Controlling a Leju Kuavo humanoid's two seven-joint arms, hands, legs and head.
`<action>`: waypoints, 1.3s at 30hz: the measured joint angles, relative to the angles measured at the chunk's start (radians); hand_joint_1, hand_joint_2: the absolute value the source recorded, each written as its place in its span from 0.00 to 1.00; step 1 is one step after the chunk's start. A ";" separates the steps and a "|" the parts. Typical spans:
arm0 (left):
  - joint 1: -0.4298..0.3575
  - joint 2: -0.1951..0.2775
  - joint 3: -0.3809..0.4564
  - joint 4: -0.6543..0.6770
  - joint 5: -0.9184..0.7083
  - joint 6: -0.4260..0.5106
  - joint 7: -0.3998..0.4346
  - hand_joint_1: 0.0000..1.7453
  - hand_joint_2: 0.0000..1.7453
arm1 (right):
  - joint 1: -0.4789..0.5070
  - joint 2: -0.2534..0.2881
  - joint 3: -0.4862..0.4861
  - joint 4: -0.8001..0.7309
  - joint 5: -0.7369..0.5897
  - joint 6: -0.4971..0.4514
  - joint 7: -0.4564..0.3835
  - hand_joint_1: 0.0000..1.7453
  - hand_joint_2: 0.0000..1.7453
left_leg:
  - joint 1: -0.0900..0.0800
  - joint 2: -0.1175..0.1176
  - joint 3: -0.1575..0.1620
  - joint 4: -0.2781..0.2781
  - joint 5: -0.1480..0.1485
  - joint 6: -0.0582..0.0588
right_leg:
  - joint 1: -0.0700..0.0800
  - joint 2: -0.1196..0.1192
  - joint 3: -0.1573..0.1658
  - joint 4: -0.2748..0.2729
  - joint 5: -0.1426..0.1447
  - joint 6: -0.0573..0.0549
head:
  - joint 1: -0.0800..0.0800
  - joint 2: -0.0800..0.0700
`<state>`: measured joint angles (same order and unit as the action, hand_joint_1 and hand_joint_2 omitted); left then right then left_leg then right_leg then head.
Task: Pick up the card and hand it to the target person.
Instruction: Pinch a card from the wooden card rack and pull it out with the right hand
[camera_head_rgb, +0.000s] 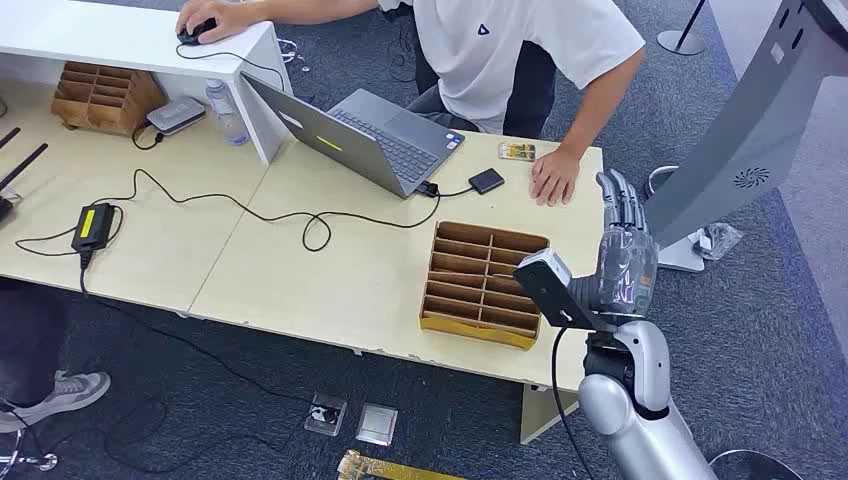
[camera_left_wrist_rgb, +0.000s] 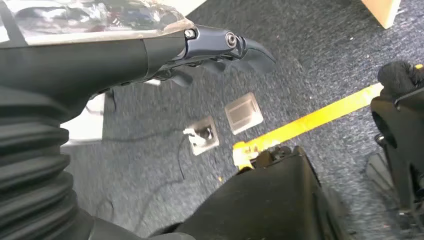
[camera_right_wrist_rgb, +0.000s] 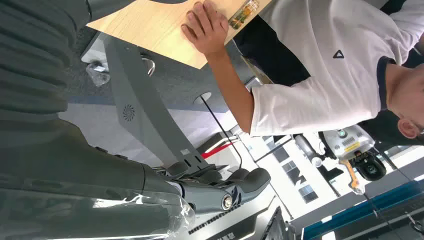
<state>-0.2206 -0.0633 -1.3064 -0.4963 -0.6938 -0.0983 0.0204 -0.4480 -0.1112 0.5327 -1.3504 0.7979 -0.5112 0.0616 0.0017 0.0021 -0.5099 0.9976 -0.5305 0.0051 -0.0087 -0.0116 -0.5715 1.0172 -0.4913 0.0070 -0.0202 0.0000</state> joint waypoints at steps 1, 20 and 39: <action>0.001 0.000 -0.002 0.000 0.009 0.003 0.002 0.00 1.00 | 0.001 -0.001 0.000 -0.001 0.000 0.000 0.001 0.00 1.00 | 0.000 0.000 0.000 0.000 0.000 0.000 | 0.000 0.000 0.000 0.000 0.000 0.000 | 0.000 0.000; 0.047 0.032 0.029 0.004 0.273 0.089 -0.044 0.00 1.00 | 0.090 -0.015 -0.023 -0.048 0.032 0.000 -0.003 0.00 1.00 | 0.000 -0.002 0.000 0.000 0.000 0.000 | 0.000 -0.001 0.000 0.000 0.000 0.000 | 0.000 0.000; 0.129 -0.005 0.210 0.083 0.774 0.247 -0.007 0.00 1.00 | 0.204 -0.035 -0.053 -0.143 0.061 0.051 0.035 0.00 1.00 | 0.000 -0.001 -0.001 0.000 0.000 0.000 | 0.000 -0.001 0.000 -0.001 0.000 0.000 | 0.000 0.000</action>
<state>-0.0915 -0.0681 -1.0961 -0.4137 0.0803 0.1486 0.0132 -0.2440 -0.1467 0.4795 -1.4930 0.8588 -0.4599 0.0967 0.0017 0.0006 -0.5104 0.9974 -0.5305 0.0051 -0.0087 -0.0130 -0.5718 1.0167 -0.4916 0.0070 -0.0201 0.0000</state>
